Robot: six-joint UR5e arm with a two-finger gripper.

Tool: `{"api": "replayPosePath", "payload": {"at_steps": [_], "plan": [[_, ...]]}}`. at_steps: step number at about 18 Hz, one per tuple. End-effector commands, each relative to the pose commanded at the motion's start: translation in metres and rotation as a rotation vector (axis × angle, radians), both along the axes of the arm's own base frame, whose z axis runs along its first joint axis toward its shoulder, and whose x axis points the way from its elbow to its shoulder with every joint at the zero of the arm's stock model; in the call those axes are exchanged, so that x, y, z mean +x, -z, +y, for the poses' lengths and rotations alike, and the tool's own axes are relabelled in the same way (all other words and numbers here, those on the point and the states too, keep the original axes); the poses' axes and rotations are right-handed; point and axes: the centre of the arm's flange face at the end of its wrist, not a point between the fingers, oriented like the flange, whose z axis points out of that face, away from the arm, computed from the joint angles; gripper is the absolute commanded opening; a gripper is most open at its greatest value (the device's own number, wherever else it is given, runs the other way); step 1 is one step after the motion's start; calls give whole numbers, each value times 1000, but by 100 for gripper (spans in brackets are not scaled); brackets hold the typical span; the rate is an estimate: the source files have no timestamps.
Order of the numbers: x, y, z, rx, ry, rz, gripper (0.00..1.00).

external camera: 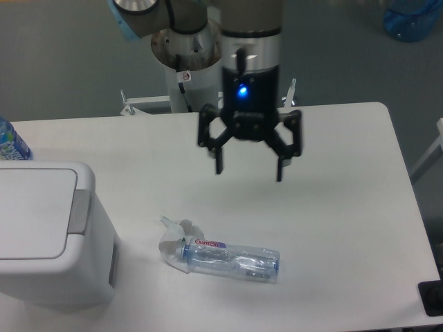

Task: Open the trash can
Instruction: 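Move the open gripper across the table toward the white trash bin lid, then lower the gripper fingers onto the edge of the bin lid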

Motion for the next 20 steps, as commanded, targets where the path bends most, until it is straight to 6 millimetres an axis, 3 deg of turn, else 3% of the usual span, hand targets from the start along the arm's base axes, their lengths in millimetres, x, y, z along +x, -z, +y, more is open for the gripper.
{"api": "replayPosePath", "payload": {"at_steps": [8, 13, 20], "plan": [[24, 1, 25, 121, -88, -158, 100], [54, 14, 53, 106, -36, -165, 100], [83, 33, 71, 76, 13, -189, 100]]}}
